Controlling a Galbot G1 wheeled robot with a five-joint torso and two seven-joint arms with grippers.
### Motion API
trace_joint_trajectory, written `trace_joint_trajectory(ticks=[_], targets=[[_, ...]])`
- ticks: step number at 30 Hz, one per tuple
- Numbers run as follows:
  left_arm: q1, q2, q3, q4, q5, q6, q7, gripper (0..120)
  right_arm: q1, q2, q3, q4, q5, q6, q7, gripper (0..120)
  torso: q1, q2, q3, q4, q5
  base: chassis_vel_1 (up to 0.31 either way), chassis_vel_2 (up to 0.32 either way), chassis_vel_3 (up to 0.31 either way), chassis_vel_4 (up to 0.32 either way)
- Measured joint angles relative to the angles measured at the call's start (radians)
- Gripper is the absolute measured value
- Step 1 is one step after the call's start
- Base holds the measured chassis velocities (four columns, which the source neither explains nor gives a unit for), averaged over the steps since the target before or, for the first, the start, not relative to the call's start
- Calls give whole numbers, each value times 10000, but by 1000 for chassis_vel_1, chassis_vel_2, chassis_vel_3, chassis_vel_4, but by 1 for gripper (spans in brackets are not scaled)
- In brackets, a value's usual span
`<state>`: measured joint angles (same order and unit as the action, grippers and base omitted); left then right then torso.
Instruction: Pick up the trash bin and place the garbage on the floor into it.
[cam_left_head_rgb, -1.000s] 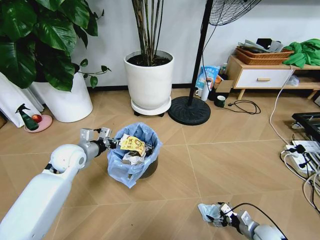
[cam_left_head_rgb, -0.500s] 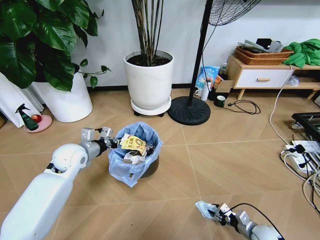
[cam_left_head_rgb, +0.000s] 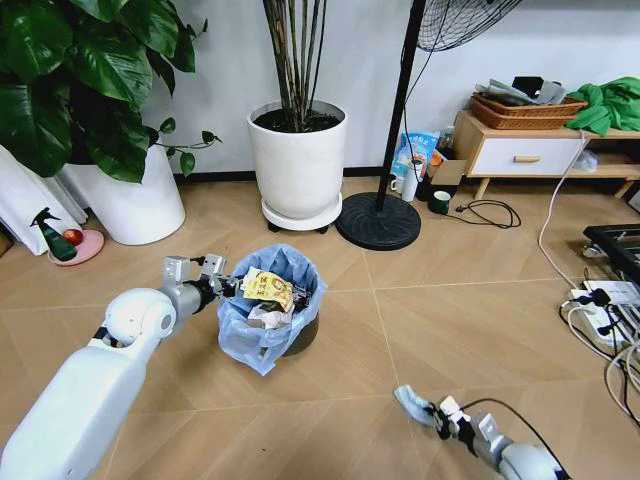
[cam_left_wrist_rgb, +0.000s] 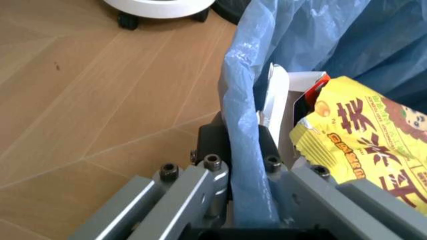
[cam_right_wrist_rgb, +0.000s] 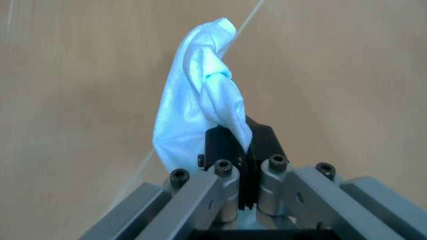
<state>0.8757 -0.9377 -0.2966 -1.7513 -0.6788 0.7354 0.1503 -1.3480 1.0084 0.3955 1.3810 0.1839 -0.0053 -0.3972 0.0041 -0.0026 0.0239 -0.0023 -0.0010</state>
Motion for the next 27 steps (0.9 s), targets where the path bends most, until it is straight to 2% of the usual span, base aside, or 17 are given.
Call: trace_joint_trajectory(ticks=[8, 16, 18, 21, 25, 26, 27], targets=[[40, -41, -5, -57, 2, 0, -24, 0, 869, -414, 397, 1517, 1315, -495, 127, 0, 0, 0, 0, 0, 3, 0, 0, 0, 0], [27, -87, 125, -105, 29, 0, -44, 0, 2728, -925, -114, 3416, 3020, -1662, 448, 0, 0, 0, 1, 2, -2, 0, 0, 0, 0], [15, -102, 138, -105, 30, 0, -46, 0, 2868, -970, -174, 3518, 3102, -1730, 447, 0, 0, 0, 1, 1, 1, 0, 0, 0, 0], [-49, -155, 205, -107, 30, 0, -60, 0, 3520, -1130, -469, 3800, 3406, -2000, 384, 0, 0, 0, 1, 0, -1, 0, 0, 0, 0], [-138, -194, 307, -32, 31, 0, -70, 0, 4726, -1296, -1319, 4127, 3963, -2554, 228, 0, 0, 0, 1, -1, 3, 0, 0, 0, 0], [-155, -214, 346, 9, 33, 0, -74, 0, 5290, -1323, -1826, 4216, 4183, -2720, 221, 0, 0, 0, 1, -1, -2, 0, 0, 0, 0], [-155, -214, 346, 9, 33, 0, -74, 0, 5290, -1323, -1826, 4216, 4183, -2720, 221, 0, 0, 0, 1, -1, -2, 0, 0, 0, 0]])
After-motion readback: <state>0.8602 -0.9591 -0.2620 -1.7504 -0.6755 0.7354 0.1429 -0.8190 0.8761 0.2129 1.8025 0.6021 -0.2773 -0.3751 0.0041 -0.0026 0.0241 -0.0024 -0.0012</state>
